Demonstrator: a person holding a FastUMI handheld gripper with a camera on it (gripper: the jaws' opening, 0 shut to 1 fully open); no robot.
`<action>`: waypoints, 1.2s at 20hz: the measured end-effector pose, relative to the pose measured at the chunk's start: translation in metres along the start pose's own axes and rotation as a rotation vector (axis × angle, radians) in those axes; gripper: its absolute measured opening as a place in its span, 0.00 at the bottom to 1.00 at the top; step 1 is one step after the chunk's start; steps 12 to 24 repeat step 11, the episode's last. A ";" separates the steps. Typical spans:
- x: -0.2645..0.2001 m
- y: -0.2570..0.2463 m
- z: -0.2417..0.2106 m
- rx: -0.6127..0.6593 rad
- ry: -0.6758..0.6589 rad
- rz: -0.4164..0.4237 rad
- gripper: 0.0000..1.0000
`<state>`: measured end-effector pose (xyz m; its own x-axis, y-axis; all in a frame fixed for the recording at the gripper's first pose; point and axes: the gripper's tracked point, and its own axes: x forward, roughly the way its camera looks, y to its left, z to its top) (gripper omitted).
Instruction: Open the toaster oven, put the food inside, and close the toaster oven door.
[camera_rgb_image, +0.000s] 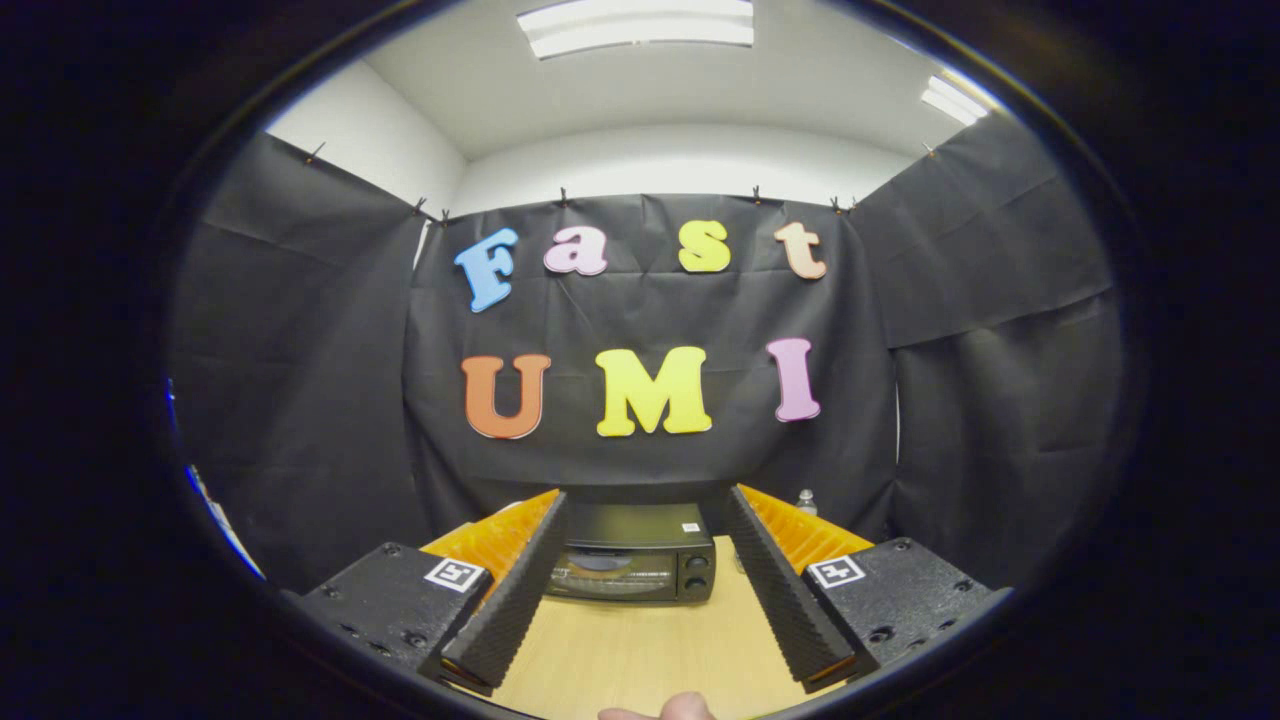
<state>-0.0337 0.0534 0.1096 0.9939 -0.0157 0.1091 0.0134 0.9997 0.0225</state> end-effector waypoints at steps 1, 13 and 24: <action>0.000 0.002 0.000 0.000 0.005 0.002 1.00; 0.011 0.002 -0.010 0.023 0.030 0.004 1.00; 0.011 0.002 -0.010 0.023 0.030 0.004 1.00</action>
